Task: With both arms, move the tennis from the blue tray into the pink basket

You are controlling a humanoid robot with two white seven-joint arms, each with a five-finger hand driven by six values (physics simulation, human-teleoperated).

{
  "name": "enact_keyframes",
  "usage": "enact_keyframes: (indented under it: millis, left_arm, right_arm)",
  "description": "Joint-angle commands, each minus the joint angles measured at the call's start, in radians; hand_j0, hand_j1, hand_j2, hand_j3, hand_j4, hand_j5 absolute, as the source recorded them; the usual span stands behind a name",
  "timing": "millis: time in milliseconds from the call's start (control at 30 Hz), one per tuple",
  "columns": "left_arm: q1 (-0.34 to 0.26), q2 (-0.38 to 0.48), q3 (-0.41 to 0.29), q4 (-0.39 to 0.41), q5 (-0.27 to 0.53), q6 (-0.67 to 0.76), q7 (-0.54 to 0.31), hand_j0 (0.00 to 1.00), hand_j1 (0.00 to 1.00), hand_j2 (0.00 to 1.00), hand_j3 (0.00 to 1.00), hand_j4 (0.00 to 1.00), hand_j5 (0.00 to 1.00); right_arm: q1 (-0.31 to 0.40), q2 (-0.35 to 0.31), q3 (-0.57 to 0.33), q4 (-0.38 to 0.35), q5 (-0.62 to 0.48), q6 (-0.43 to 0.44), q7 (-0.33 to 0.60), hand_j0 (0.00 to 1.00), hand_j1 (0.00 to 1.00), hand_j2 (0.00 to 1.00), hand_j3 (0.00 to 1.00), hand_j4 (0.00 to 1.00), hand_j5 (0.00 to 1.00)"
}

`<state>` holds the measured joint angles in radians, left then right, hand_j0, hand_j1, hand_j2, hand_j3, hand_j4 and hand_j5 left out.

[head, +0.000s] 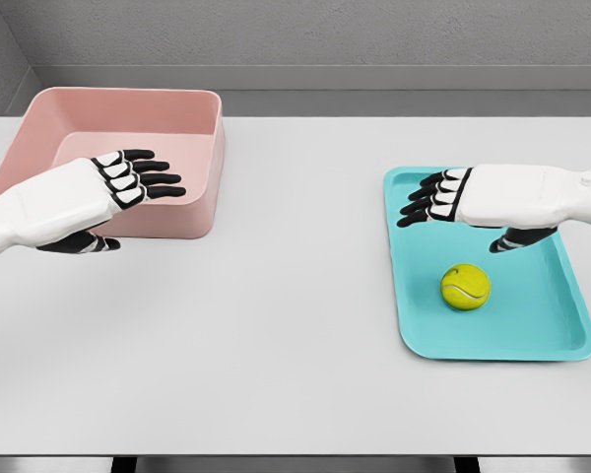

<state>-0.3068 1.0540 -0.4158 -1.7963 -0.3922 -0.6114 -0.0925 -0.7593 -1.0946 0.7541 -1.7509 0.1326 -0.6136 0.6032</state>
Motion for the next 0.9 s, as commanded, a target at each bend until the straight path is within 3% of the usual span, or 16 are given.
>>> enact_keyframes:
  millis: [0, 133, 433, 733, 867]
  left_arm:
    - [0.0, 0.001, 0.0, 0.0, 0.006, 0.001, 0.0, 1.0, 1.0, 1.0, 1.0, 1.0, 1.0]
    - [0.0, 0.003, -0.006, 0.0, 0.004, 0.001, 0.0, 1.0, 1.0, 1.0, 1.0, 1.0, 1.0]
    - [0.0, 0.004, -0.015, 0.002, -0.004, 0.001, 0.0, 1.0, 1.0, 1.0, 1.0, 1.0, 1.0]
    - [0.0, 0.004, -0.017, 0.005, -0.005, 0.001, -0.001, 1.0, 1.0, 1.0, 1.0, 1.0, 1.0]
    - [0.0, 0.003, -0.017, 0.005, -0.005, 0.001, 0.0, 1.0, 1.0, 1.0, 1.0, 1.0, 1.0]
  right_arm:
    - [0.0, -0.001, -0.001, 0.001, -0.002, 0.003, 0.001, 1.0, 1.0, 1.0, 1.0, 1.0, 1.0]
    - [0.011, 0.016, 0.008, 0.004, -0.002, 0.003, 0.003, 1.0, 1.0, 1.0, 1.0, 1.0, 1.0]
    - [0.06, 0.03, 0.025, 0.102, 0.081, 0.003, 0.006, 1.0, 1.0, 1.0, 1.0, 1.0, 1.0]
    - [0.086, 0.027, 0.062, 0.097, 0.079, 0.003, 0.008, 1.0, 1.0, 1.0, 1.0, 1.0, 1.0]
    - [0.086, 0.041, 0.076, 0.103, 0.146, 0.003, 0.008, 1.0, 1.0, 1.0, 1.0, 1.0, 1.0]
